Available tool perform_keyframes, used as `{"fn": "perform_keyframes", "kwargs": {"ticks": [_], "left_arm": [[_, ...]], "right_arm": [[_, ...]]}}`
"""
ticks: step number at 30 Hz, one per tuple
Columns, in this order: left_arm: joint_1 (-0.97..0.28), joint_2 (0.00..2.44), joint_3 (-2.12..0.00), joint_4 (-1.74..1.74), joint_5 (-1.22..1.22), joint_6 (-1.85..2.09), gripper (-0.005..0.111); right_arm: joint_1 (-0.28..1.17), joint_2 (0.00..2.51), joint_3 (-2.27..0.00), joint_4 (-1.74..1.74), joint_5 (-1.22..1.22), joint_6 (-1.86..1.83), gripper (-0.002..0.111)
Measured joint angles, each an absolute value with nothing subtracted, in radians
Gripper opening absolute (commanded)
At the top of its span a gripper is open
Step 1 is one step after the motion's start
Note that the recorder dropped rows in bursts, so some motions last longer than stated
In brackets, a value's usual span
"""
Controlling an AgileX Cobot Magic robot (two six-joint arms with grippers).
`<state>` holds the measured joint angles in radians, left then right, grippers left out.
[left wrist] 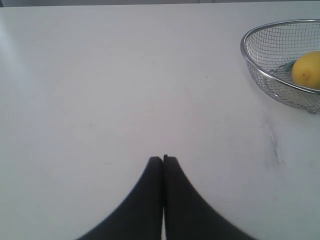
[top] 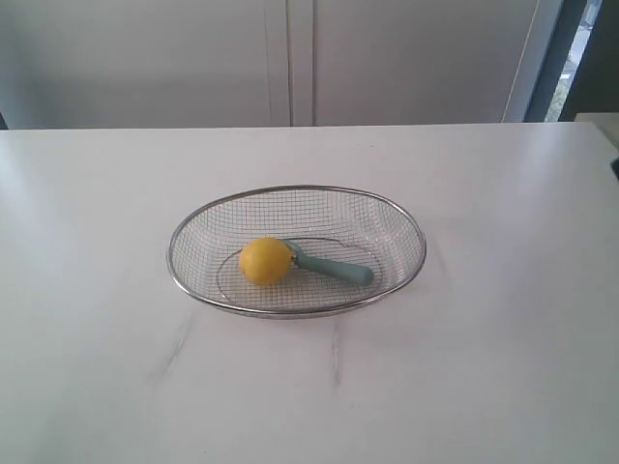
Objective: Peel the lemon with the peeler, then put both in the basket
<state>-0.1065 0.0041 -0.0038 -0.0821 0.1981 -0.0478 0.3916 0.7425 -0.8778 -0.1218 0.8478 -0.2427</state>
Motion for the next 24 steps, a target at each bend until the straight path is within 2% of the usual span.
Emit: {"fn": "perform_keyframes", "kwargs": {"ticks": [9, 14, 20, 24], "left_arm": [[-0.106, 0.004, -0.004, -0.082, 0.199, -0.048, 0.000], [-0.106, 0.004, -0.004, -0.082, 0.199, -0.048, 0.000], [-0.106, 0.004, -0.004, -0.082, 0.199, -0.048, 0.000], [-0.106, 0.004, -0.004, -0.082, 0.199, -0.048, 0.000]], "right_arm": [[0.083, 0.475, -0.572, -0.130, 0.824, -0.243, 0.000], [-0.072, 0.357, -0.454, -0.160, 0.636, -0.243, 0.000], [-0.109, 0.280, -0.355, 0.034, 0.222, -0.060, 0.000], [-0.109, 0.201, -0.300, 0.129, 0.098, 0.072, 0.000]]}}
